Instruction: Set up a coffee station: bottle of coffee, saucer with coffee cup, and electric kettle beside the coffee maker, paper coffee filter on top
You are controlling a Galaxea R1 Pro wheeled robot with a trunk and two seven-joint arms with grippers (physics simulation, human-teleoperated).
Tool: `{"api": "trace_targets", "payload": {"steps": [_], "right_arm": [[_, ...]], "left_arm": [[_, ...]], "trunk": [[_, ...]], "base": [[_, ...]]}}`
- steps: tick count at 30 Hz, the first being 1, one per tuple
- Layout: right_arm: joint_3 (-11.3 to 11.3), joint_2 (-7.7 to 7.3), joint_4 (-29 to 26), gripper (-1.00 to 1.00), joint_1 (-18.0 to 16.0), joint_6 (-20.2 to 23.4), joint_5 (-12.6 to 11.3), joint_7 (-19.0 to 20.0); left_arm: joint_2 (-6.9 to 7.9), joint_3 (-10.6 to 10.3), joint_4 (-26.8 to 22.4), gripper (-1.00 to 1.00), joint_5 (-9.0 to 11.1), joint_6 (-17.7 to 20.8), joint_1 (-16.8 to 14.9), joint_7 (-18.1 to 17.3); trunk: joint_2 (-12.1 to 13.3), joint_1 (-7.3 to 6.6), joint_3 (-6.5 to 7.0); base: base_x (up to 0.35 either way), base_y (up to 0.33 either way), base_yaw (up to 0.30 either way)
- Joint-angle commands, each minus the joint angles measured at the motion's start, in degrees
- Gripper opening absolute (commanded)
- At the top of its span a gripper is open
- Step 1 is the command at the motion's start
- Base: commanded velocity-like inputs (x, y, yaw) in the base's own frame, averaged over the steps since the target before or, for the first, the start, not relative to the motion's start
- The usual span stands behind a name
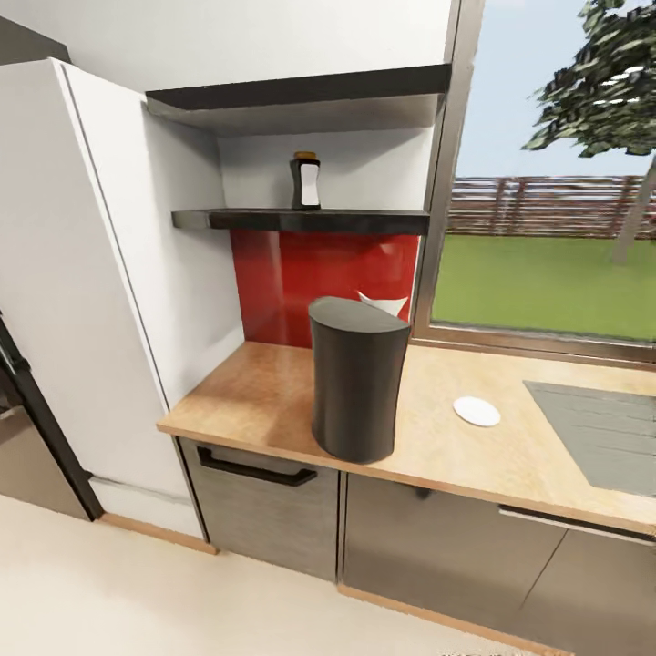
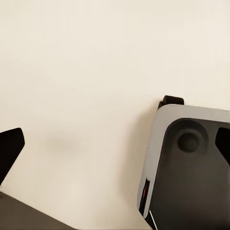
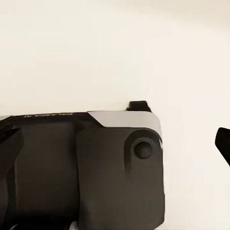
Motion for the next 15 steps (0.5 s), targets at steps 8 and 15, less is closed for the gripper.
{"api": "trace_targets", "payload": {"steps": [8, 15], "right_arm": [[-0.44, 0.04, -0.11, 1.00, -0.04, 0.43, 0.61, 1.68], [-0.44, 0.04, -0.11, 1.00, 0.04, 0.48, 0.70, 3.89]], "left_arm": [[0.00, 0.32, 0.13, 1.00, 0.19, -0.18, -0.04, -0.02], [0.04, 0.26, 0.13, 1.00, 0.17, -0.10, -0.04, -0.02]], "trunk": [[-0.13, 0.05, -0.13], [-0.13, 0.05, -0.13]], "base": [[0.028, 0.335, -0.292], [0.001, 0.339, -0.222]]}}
